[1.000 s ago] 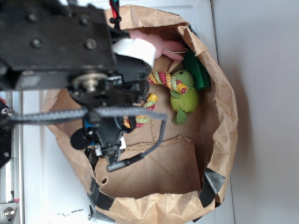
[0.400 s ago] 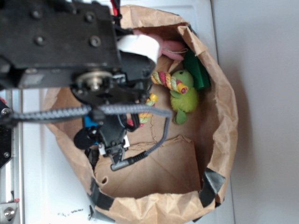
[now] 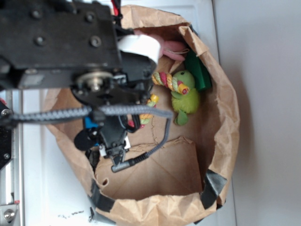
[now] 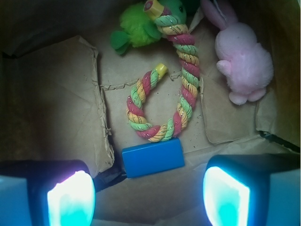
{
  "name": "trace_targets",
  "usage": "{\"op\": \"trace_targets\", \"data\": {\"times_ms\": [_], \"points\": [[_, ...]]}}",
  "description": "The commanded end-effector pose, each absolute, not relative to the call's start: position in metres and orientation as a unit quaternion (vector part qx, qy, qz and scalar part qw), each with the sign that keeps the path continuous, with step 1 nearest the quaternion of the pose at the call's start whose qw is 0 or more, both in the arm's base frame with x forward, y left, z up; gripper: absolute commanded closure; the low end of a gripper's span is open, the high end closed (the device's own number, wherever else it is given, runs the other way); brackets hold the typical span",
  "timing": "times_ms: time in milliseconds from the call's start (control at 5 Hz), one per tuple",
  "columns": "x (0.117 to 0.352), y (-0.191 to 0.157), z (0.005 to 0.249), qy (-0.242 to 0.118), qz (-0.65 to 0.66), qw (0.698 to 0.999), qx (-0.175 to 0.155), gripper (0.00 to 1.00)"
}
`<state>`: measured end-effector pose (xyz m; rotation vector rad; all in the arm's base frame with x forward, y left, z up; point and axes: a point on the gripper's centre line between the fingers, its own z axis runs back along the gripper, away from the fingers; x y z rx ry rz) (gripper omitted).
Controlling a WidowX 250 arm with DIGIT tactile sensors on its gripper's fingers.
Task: Grab the multicolored rope.
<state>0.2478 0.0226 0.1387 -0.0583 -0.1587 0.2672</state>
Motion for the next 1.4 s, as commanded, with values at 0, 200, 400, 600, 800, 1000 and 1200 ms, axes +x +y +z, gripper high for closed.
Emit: {"op": "trace_targets", "data": {"times_ms": [0,200,400,600,800,1000,1200], "points": [[0.269,0.029,0.144,-0.109,0.142,0.983,-0.027,0.00],[0.280,0.033,0.135,-0.117,0.138,0.983,-0.021,0.00],[0.293,0.040,0.128,-0.121,0.145,0.982,-0.015,0.00],[0.306,0.049,0.112,-0.118,0.147,0.982,-0.003,0.00],[0.311,0.053,0.103,-0.117,0.150,0.982,0.003,0.00],[0.316,0.062,0.091,-0.116,0.160,0.980,0.018,0.00],[0.307,0.066,0.086,-0.114,0.173,0.978,0.021,0.00]]}}
